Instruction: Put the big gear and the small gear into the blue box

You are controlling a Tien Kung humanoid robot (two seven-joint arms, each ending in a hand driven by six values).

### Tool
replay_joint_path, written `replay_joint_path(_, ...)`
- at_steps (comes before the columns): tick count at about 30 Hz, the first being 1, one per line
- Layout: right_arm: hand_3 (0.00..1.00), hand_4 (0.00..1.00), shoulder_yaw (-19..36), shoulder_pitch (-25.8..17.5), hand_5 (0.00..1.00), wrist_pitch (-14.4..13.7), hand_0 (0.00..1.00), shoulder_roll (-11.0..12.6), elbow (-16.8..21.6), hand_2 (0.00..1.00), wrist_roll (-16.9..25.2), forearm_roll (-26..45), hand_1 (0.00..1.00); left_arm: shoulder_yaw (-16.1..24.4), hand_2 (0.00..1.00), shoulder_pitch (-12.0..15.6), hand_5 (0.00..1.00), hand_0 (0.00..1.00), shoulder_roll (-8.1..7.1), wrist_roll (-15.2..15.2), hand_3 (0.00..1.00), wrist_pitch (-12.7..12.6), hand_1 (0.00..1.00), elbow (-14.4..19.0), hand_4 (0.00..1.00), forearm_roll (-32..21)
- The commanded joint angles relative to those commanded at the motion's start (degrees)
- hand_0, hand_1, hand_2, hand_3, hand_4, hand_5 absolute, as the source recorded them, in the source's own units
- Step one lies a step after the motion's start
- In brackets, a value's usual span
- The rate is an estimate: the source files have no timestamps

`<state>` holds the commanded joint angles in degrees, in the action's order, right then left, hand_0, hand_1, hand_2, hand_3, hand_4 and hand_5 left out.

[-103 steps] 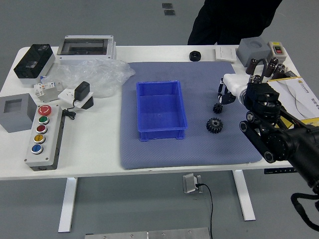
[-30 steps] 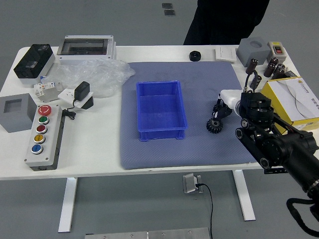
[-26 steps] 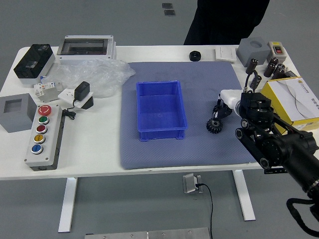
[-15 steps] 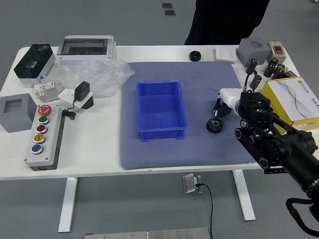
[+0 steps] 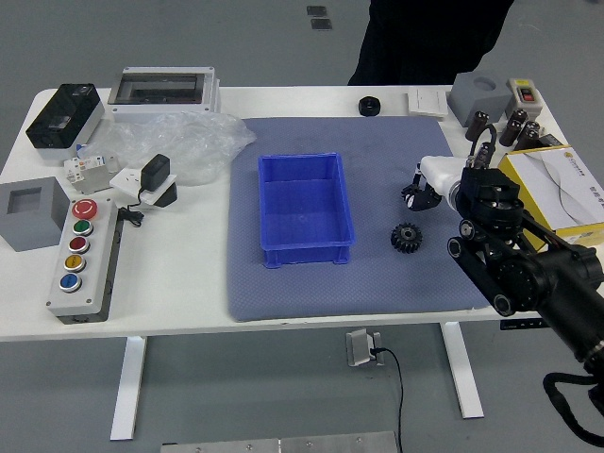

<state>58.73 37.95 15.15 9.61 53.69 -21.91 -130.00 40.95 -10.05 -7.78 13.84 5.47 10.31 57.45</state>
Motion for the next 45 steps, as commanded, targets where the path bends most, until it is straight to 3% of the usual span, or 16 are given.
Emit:
replay_joint_path(9, 0.554, 0.462, 2.85, -0.41, 0.333, -0.14, 0.559, 1.03, 4.09, 0.470, -0.13, 0.00, 0.463, 0.00, 0.770, 0.03, 0.177, 0.803, -0.13, -0.01, 0.704, -0.01, 0.777, 0.00, 0.464, -0.05)
replay_joint_path(20, 0.556, 0.430, 3.32, -0.71, 0.307, 0.59, 0.559, 2.02, 13.36, 0.470, -0.62, 0.00, 0.463, -0.10, 0.770, 0.04, 0.177, 0.803, -0.39, -0.03, 0.702, -0.01, 0.777, 0.00, 0.464, -0.09)
replay_joint_path(28, 0.554, 0.427, 0.80, -0.16, 0.303, 1.50, 0.559, 0.32, 19.47, 0.470, -0.91, 0.00, 0.463, -0.23, 0.770, 0.14, 0.177, 0.803, -0.51, -0.02, 0.701, 0.03, 0.776, 0.00, 0.463, -0.06)
replay_joint_path(44, 0.554, 0.427, -6.37, 0.41, 0.303, 2.52, 0.560, -3.65, 21.99, 0.471, -1.06, 0.00, 0.463, -0.32, 0.770, 0.08, 0.177, 0.803, -0.48, -0.01, 0.701, 0.06, 0.776, 0.00, 0.463, -0.16)
replay_joint_path(45, 0.598, 0.440, -6.60, 0.42, 0.304, 2.71, 0.572, -3.75, 21.99, 0.486, -1.06, 0.00, 0.473, -0.33, 0.770, 0.07, 0.177, 0.803, -0.47, -0.02, 0.701, 0.06, 0.776, 0.00, 0.463, -0.18)
